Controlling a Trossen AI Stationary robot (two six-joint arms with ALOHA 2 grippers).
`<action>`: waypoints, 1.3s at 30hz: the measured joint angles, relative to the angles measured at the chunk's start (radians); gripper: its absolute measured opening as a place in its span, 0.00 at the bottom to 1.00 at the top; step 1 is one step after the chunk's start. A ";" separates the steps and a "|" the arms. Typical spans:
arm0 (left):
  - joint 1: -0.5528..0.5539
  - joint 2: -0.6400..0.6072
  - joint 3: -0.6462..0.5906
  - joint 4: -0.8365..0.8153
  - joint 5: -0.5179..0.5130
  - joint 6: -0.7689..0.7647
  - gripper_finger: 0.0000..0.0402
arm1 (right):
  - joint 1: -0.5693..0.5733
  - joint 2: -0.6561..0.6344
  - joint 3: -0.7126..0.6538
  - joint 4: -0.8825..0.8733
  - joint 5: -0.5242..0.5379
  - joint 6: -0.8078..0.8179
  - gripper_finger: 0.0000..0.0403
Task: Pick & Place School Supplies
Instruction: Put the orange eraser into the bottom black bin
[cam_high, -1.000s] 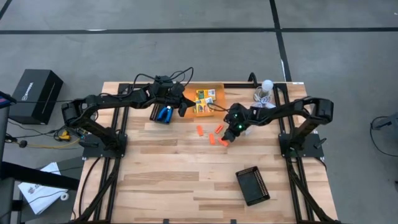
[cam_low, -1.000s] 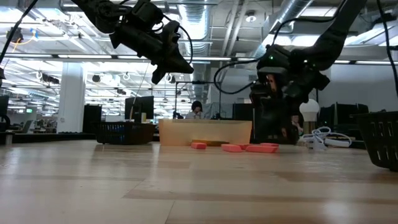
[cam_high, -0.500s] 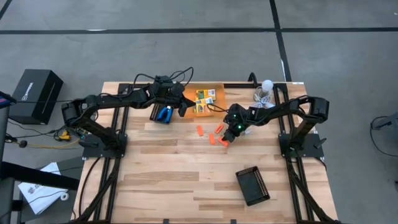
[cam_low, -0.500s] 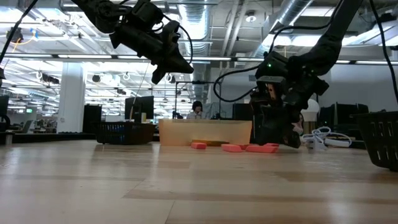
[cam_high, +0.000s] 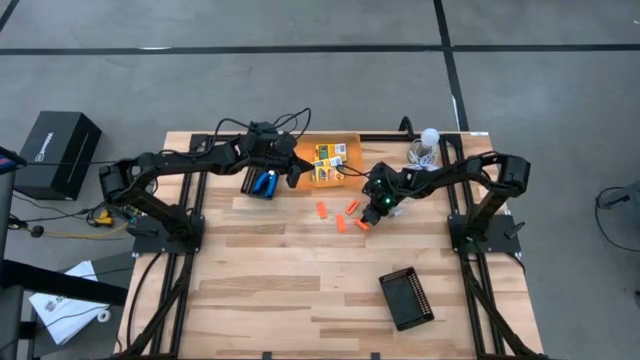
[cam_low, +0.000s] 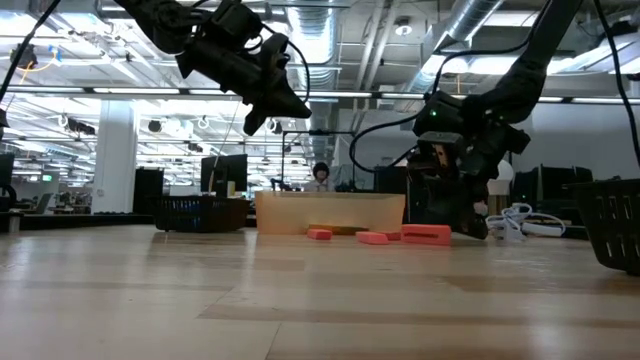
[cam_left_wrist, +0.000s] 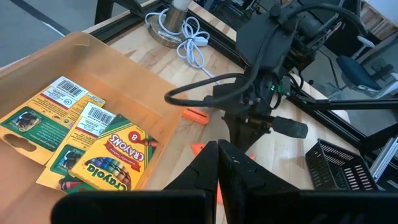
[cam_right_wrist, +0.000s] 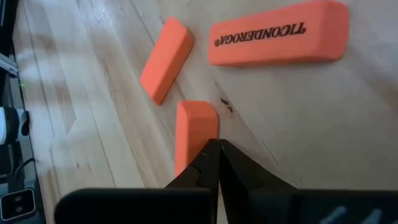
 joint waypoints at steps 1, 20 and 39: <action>0.000 0.000 -0.005 0.000 0.000 -0.001 0.00 | -0.001 0.000 0.000 0.000 0.000 0.000 0.00; 0.000 0.000 -0.067 0.019 0.035 -0.024 0.00 | -0.114 -0.081 -0.001 0.059 -0.015 0.031 0.00; 0.002 0.000 -0.067 0.036 0.044 0.017 0.00 | 0.066 -0.331 0.007 -0.225 0.272 0.185 0.44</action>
